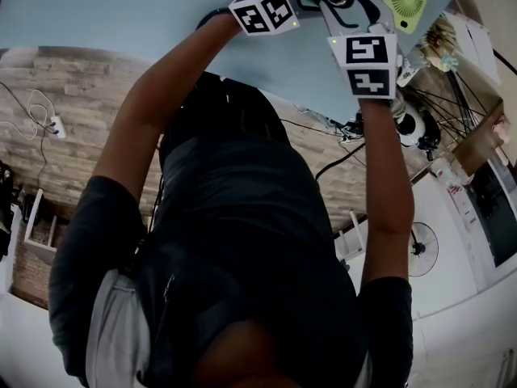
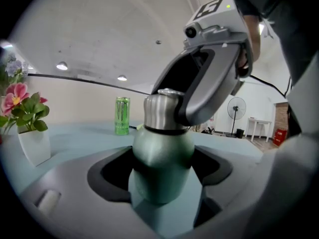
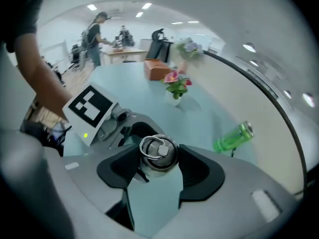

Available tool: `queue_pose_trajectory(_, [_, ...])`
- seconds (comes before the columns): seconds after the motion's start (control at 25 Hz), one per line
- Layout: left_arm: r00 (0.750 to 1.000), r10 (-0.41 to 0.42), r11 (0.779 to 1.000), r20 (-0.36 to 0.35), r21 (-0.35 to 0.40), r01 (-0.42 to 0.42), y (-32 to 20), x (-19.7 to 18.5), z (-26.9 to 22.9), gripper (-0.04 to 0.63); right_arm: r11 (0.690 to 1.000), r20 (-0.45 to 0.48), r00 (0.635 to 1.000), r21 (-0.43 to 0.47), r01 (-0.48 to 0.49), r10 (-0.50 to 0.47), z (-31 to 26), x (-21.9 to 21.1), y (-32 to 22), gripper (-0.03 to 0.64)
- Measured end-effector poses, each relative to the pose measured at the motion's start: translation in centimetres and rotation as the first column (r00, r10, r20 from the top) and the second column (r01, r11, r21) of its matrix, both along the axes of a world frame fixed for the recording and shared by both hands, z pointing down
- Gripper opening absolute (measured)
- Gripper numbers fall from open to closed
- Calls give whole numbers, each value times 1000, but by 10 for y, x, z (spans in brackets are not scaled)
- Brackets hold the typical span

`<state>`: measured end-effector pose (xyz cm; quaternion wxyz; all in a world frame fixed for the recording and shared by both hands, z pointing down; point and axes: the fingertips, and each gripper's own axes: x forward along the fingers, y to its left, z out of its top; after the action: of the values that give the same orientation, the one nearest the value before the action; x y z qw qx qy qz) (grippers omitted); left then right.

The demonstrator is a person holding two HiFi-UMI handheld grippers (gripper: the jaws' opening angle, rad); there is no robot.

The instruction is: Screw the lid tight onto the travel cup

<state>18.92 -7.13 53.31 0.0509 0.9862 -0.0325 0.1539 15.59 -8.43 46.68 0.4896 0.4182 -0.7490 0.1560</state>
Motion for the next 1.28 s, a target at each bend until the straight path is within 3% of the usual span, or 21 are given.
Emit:
queue_pose_trajectory(0.12, [1000, -1, 1000, 0, 1, 1, -1, 0, 0, 416, 970, 55, 973, 87, -227, 222, -1, 4, -3, 239])
queue_pose_trajectory(0.2, [1000, -2, 1000, 0, 2, 2, 0, -2, -1, 416, 949, 73, 957, 126, -289, 282, -3, 4, -3, 239])
queue_pose_trajectory(0.52, [1000, -2, 1000, 3, 1, 2, 1, 0, 0, 416, 959, 62, 967, 130, -253, 247, -1, 5, -1, 239])
queue_pose_trajectory(0.64, [1000, -2, 1000, 1, -1, 2, 0, -1, 0, 416, 983, 48, 984, 63, -175, 172, 1, 1, 2, 239])
queue_pose_trajectory(0.76, [1000, -1, 1000, 1, -2, 1, 1, 0, 1, 416, 999, 41, 999, -27, -23, 24, -2, -2, 9, 262])
queue_pose_trajectory(0.88, [1000, -1, 1000, 0, -2, 1, 1, 0, 0, 416, 976, -7, 979, -77, 204, -205, -15, -3, 12, 262])
queue_pose_trajectory(0.96, [1000, 0, 1000, 0, -3, 0, 1, 0, -1, 416, 912, -74, 911, -102, 397, -405, -21, -4, 12, 262])
queue_pose_trajectory(1.08, [1000, 1, 1000, 1, -4, -1, 2, -1, 0, 416, 733, -176, 712, -199, 650, -679, -17, 1, 19, 262])
queue_pose_trajectory(1.16, [1000, 1, 1000, 1, -4, -1, 1, 1, 1, 416, 616, -214, 578, -272, 739, -787, -10, 5, 20, 261])
queue_pose_trajectory(1.28, [1000, 1, 1000, 1, -4, -1, 1, 3, 1, 416, 517, -225, 466, -333, 788, -856, 1, 6, 18, 261])
